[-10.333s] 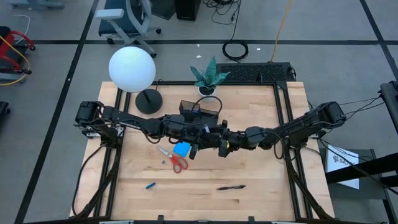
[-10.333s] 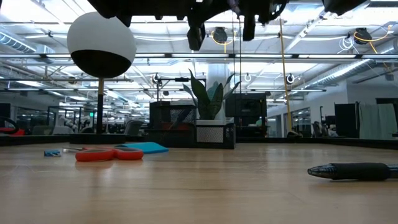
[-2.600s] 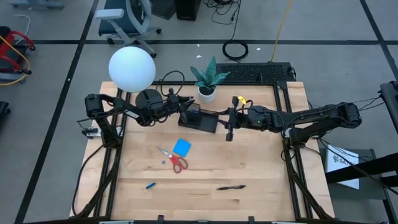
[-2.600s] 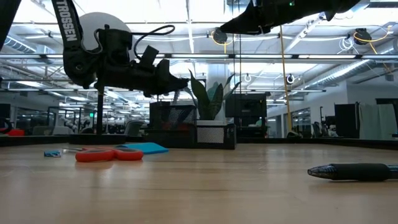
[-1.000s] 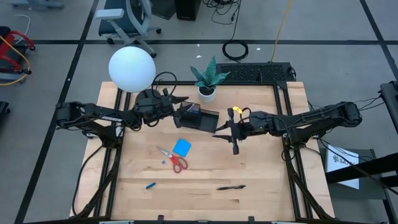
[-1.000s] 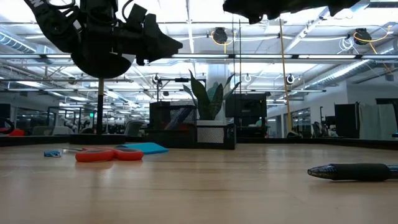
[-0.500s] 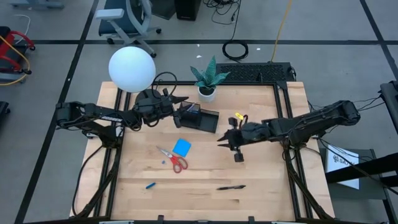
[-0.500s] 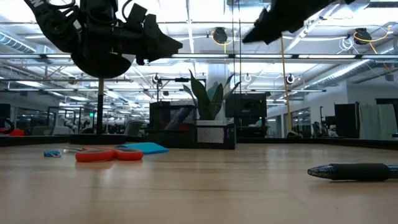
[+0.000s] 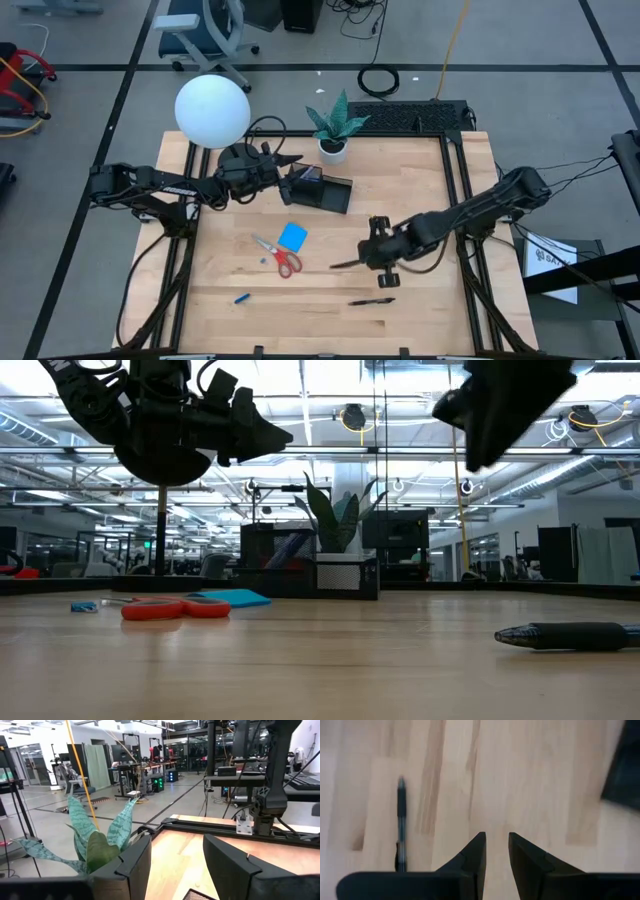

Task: Pick and place office supplies into organizer
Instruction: Put the black pen into the desk organizer

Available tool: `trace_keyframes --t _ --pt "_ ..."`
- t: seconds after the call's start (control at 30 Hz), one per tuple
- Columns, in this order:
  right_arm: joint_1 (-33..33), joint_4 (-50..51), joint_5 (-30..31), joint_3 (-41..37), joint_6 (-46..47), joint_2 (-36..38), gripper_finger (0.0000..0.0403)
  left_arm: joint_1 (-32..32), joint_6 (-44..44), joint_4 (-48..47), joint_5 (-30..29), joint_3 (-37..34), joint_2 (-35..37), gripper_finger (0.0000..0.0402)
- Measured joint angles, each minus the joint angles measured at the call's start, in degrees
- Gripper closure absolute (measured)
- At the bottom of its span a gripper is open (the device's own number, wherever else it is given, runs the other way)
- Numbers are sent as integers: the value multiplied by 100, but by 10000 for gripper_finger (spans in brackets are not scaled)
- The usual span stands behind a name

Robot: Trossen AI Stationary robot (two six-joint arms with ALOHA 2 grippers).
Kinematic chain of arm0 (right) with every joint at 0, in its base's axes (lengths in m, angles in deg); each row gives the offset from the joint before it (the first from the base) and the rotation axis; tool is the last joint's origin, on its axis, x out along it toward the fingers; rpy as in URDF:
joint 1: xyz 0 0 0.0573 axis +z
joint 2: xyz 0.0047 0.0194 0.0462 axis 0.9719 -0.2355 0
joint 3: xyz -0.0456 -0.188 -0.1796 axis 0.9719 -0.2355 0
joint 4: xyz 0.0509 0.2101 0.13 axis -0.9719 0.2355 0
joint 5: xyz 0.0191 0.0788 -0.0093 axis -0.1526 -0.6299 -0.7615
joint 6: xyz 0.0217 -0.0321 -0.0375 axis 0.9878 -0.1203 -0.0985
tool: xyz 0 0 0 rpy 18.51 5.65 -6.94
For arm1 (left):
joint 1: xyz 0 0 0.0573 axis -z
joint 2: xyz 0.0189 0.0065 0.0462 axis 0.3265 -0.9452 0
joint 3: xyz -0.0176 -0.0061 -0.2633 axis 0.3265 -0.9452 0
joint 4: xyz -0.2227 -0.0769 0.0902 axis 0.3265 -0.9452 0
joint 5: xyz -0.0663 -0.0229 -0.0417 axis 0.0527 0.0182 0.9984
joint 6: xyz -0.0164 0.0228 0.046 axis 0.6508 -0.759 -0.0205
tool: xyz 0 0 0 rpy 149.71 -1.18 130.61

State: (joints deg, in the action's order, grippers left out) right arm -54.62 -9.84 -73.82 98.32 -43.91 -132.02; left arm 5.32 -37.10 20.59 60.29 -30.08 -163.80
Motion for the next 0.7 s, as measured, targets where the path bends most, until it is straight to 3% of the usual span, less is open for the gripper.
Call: trace_keyframes --t 0.3,0.7 --pt "404 365 -747 160 834 -598 330 0 2 -15 -1 0 0 213" --pt "918 332 -832 160 1675 -834 330 0 -11 -188 -1 0 -2 213"
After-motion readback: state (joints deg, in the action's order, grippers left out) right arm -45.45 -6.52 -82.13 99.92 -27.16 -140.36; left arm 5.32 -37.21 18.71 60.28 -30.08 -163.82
